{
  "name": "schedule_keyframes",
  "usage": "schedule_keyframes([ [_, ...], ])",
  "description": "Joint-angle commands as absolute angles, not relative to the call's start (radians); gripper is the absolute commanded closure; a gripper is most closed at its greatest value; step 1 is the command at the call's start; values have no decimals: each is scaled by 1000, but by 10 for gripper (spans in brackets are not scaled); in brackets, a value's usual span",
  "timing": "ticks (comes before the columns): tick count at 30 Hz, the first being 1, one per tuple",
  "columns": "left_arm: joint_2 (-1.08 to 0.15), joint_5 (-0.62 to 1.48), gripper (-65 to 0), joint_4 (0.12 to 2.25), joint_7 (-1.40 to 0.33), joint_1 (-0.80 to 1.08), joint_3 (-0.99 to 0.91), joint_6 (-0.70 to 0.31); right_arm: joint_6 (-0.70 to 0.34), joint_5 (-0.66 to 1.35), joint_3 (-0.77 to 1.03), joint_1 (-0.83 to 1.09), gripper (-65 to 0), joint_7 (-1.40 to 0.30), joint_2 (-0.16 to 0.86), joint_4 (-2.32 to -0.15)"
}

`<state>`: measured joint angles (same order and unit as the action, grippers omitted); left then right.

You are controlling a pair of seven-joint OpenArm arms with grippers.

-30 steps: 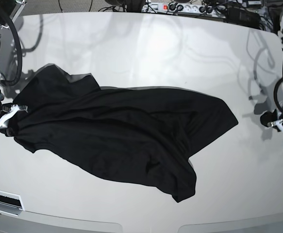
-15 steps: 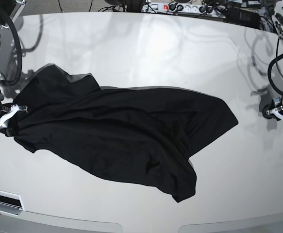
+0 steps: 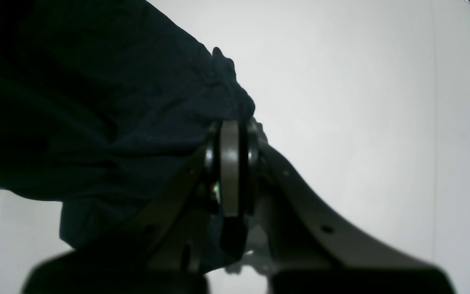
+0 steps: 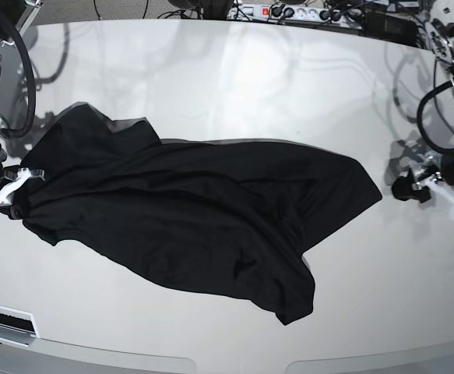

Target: Layout the t-shirt on the table in an organized manner, then fold the t-shirt properly

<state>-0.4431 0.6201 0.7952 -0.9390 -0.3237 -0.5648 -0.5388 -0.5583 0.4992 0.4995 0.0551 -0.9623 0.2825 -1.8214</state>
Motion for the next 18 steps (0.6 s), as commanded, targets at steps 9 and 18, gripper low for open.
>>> schedule_keyframes([
  [9,-310,481,-494,809,-791,-344,-570,-538,-558,547,504,39,0,-944,300,-1841],
  [18,-233,468,-241,810,-785,-345,-570,-497,-558,554,504,39,0,-944,300,-1841],
])
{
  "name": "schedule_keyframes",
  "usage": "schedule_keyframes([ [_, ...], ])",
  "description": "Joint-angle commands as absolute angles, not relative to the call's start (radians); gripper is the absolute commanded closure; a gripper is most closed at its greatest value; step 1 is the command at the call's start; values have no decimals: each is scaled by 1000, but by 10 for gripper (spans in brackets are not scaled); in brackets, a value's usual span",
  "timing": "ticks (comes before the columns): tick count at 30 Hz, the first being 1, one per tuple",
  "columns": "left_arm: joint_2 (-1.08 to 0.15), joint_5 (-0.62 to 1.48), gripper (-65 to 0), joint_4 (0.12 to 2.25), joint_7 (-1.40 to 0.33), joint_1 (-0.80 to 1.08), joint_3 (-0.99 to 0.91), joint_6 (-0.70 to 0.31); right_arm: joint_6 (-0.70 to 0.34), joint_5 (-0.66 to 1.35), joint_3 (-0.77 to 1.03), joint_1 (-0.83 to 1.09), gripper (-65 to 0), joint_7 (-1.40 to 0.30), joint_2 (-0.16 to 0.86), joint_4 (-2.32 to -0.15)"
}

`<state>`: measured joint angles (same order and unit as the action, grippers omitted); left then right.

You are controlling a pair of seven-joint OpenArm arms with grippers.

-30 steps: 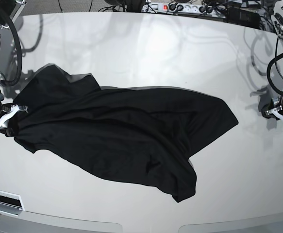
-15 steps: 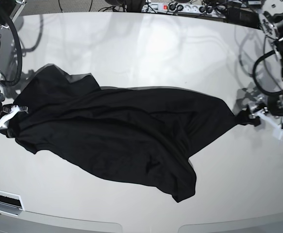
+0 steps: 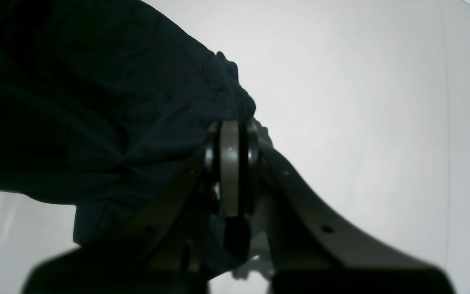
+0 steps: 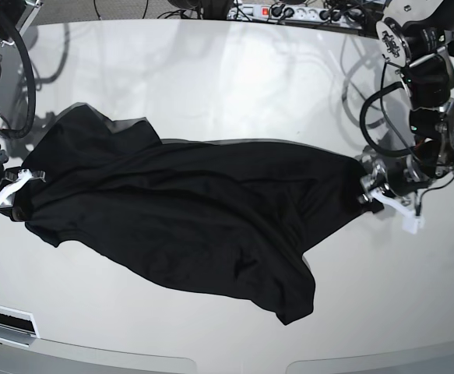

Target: Layout the t-shirt on the table in an organized manner, then fold the t-shirt properly

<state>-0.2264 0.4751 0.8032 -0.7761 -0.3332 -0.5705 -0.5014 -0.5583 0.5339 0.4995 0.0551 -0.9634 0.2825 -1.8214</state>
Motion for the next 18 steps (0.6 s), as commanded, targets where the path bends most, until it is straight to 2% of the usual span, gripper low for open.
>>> schedule_keyframes([
  [1,-233,468,-115,810,-786,-347,-570,-497,-558,559,504,39,0,-944,300,-1841],
  [2,-236,468,0,810,-786,-347,-570,-499,-558,564,504,38,0,-944,300,-1841],
  [4,-239,468,0,810,-787,-350,-570,-501,-556,573,504,33,-15,-943,300,-1841],
  [7,-248,469,0,810,-806,-359,-570,-500,-493,550,504,16,-239,-934,300,-1841],
  [8,-251,468,0,810,-815,-363,-570,-501,-464,533,504,3,-297,-924,300,-1841],
  [9,-255,468,0,810,-817,-364,-570,-501,-433,506,504,-8,-328,-910,300,-1841],
  [13,-270,469,0,810,-824,-363,-570,-501,-330,383,504,-70,-332,-895,300,-1837],
  [18,-272,475,0,810,-822,-368,-570,-501,-302,443,508,-105,-332,-948,325,-1838],
])
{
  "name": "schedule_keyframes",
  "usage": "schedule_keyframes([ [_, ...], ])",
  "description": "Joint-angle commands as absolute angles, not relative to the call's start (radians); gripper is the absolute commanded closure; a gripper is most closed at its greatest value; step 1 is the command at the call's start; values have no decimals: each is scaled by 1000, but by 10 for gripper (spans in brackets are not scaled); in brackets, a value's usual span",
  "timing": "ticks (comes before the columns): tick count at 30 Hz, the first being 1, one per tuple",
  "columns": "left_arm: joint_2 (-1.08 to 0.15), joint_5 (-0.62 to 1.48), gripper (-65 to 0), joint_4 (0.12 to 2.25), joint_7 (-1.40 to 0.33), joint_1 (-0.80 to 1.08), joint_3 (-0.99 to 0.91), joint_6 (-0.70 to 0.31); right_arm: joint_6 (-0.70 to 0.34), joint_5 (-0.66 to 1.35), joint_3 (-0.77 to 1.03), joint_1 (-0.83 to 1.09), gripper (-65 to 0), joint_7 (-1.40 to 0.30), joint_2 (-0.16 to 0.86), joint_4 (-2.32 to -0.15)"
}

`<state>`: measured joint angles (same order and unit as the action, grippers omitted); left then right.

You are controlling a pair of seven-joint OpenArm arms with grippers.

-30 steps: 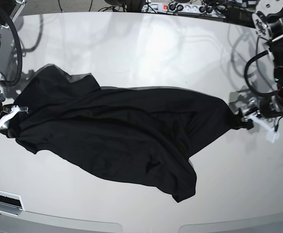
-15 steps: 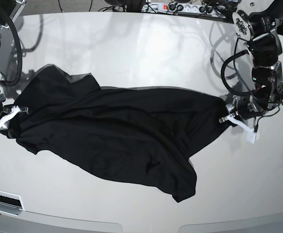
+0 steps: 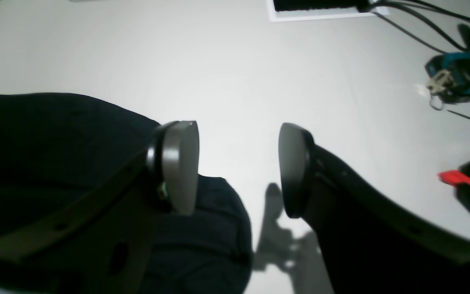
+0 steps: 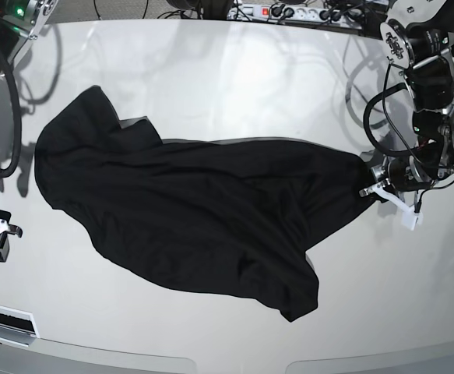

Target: Layout the t-shirt on the table in an organized manner, then fold the t-shirt properly

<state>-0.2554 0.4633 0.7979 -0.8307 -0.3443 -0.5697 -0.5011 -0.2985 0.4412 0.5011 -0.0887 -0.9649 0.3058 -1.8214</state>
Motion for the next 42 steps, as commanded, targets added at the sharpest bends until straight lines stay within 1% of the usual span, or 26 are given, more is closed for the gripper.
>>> schedule_keyframes([
  [1,-274,475,0,810,-818,-368,-570,-501,-315,467,514,-101,-332,-969,330,-1838],
  [4,-291,475,0,810,-815,-365,-570,-501,-321,553,553,-61,-332,-1044,328,-1837],
  [7,-306,481,0,810,-814,-369,-570,-501,-323,671,622,26,-332,-1072,327,-1837],
  [10,-313,487,0,810,-808,-379,-570,-501,-386,764,700,113,-332,-1082,304,-1837],
  [12,-317,487,0,810,-808,-383,-570,-501,-421,830,721,182,-332,-1085,286,-1837],
  [17,-322,487,0,810,-809,-383,-570,-501,-467,891,720,333,-332,-1085,192,-1837],
  [21,-322,510,0,810,-809,-383,-570,-501,-472,886,720,386,-332,-1071,116,-1822],
  [24,-322,510,0,810,-810,-382,-570,-501,-471,875,720,386,-332,-1026,102,-1761],
  [28,-333,518,0,810,-830,-382,-570,-501,-476,876,720,351,-332,-1010,99,-1606],
  [33,-342,543,0,810,-831,-382,-570,-501,-540,887,734,264,-332,-1007,100,-1391],
  [42,-340,544,0,810,-831,-382,-570,-501,-598,911,741,171,-332,-1007,95,-1234],
])
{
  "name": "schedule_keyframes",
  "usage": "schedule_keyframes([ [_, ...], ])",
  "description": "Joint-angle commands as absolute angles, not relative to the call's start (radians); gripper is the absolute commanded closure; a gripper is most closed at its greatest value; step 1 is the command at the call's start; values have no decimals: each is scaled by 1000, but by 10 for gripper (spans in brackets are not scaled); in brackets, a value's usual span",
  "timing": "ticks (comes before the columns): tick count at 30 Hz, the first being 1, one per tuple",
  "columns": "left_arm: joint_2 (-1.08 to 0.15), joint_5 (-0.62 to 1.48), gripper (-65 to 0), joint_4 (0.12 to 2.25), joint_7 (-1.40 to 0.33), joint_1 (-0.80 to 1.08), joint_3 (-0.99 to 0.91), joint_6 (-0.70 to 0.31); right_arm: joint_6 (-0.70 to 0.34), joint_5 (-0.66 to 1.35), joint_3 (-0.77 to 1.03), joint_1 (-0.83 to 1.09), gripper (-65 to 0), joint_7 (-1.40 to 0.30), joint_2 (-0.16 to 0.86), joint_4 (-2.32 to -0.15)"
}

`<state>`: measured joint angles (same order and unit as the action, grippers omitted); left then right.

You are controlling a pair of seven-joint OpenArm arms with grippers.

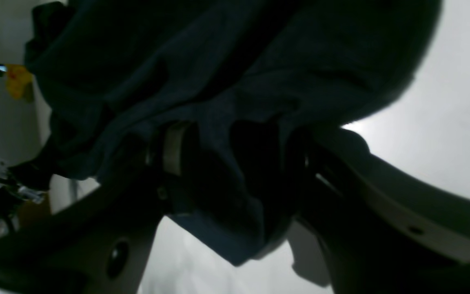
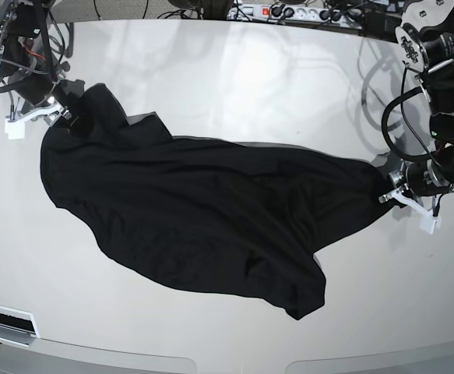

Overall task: Layout the t-shirt on the table in an organized manner, then fold the t-shirt properly
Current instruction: 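Lift the shirt with both grippers, holding opposite edges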

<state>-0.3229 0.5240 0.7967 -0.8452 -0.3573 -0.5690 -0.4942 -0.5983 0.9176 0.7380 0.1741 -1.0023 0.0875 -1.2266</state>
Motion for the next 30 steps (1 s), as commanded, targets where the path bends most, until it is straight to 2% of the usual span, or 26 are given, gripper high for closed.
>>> schedule_keyframes([
  [1,-341,544,0,810,-831,-382,-570,-501,-612,923,741,171,-332,-1007,95,-1230],
  [3,-340,544,0,810,-831,-382,-570,-501,-646,942,739,168,-311,-1007,95,-1230],
  [4,-340,544,0,810,-831,-382,-570,-501,-681,955,739,168,-259,-1007,95,-1230],
  [7,-341,544,0,810,-831,-382,-570,-501,-698,1021,739,165,0,-1070,96,-1230],
  [13,-347,650,0,810,-900,-395,-549,-505,-698,1230,739,165,0,-1227,135,-1240],
  [21,-426,833,0,812,-1093,-517,-537,-638,-698,1242,739,208,0,-1273,212,-1490],
  [24,-484,986,0,812,-1175,-547,-537,-693,-698,1229,739,228,0,-1273,225,-1636],
  [29,-553,1386,0,812,-1396,-563,-537,-698,-698,1224,739,227,0,-1269,236,-1829],
  [30,-562,1475,0,813,-1396,-563,-537,-698,-698,1224,739,227,0,-1269,236,-1860],
])
